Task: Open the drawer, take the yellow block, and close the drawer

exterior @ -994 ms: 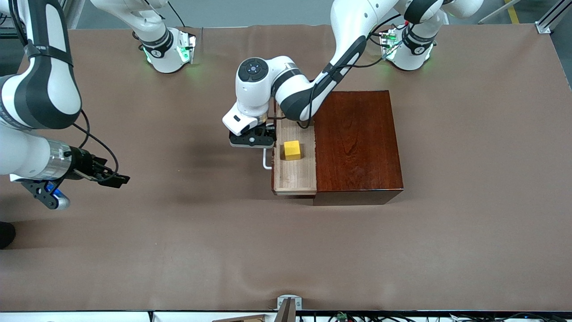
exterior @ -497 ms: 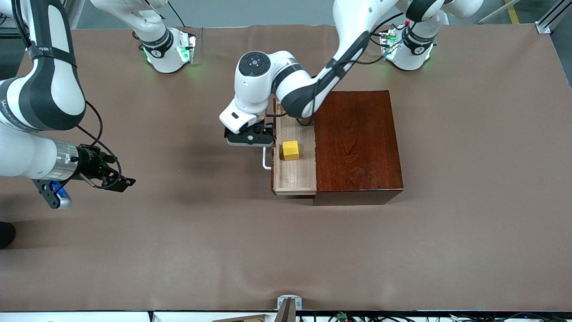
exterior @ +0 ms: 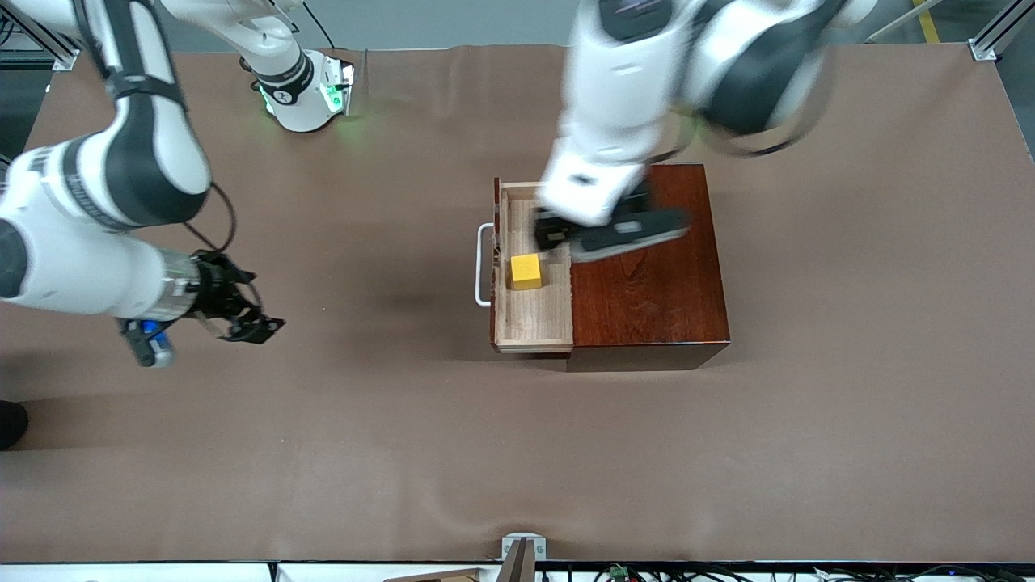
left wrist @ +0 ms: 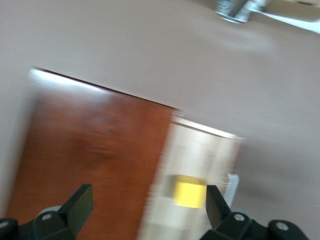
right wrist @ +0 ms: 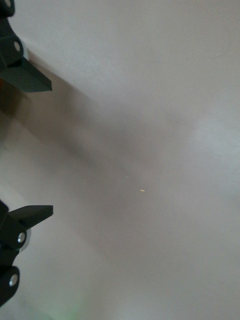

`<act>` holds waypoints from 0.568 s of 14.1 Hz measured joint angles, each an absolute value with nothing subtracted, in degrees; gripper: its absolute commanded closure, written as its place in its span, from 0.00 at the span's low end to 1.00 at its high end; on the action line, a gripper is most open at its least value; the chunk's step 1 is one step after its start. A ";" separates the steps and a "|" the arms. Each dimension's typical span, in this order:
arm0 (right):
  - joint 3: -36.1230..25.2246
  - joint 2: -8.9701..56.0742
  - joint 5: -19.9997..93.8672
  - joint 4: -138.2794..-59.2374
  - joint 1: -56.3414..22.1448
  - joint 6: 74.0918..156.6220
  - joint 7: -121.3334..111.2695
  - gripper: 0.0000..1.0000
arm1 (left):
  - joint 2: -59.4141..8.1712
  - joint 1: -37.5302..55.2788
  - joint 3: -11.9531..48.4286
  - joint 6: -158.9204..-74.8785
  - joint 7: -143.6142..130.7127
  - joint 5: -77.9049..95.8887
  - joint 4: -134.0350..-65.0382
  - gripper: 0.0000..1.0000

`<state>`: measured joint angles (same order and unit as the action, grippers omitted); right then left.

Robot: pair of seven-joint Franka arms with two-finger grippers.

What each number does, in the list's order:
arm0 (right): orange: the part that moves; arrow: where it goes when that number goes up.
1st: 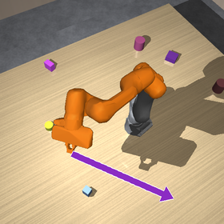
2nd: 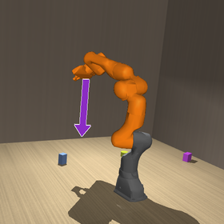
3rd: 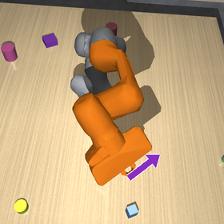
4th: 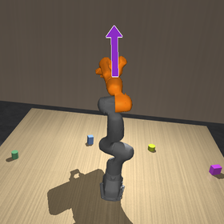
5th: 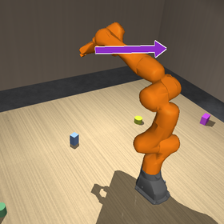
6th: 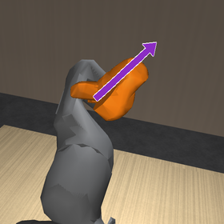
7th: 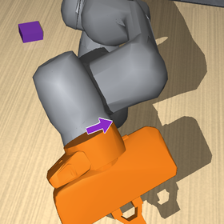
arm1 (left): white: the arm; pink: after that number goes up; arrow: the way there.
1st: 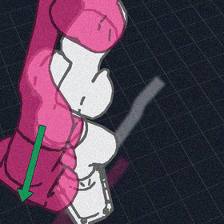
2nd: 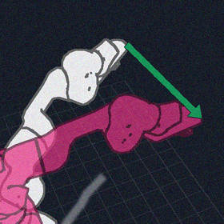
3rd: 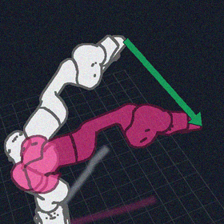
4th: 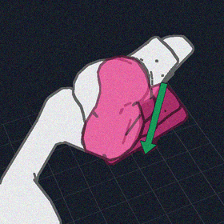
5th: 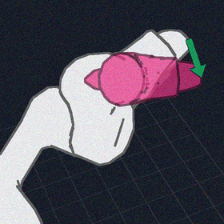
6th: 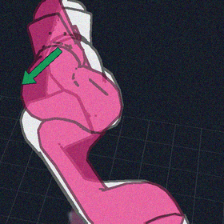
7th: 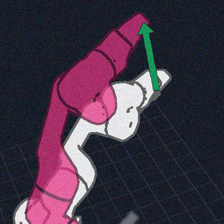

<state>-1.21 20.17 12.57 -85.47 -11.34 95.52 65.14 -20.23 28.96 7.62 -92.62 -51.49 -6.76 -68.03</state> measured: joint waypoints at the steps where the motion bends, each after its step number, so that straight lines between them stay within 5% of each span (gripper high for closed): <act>1: -1.18 20.17 12.57 -85.47 -12.75 95.64 67.95 0.00 | -18.29 26.03 7.59 -90.19 -46.35 -6.54 -68.59 0.00; 8: -1.09 20.81 12.56 -85.43 -24.76 98.51 89.26 0.00 | -13.27 7.00 7.61 -89.00 -23.28 -1.91 -75.61 0.00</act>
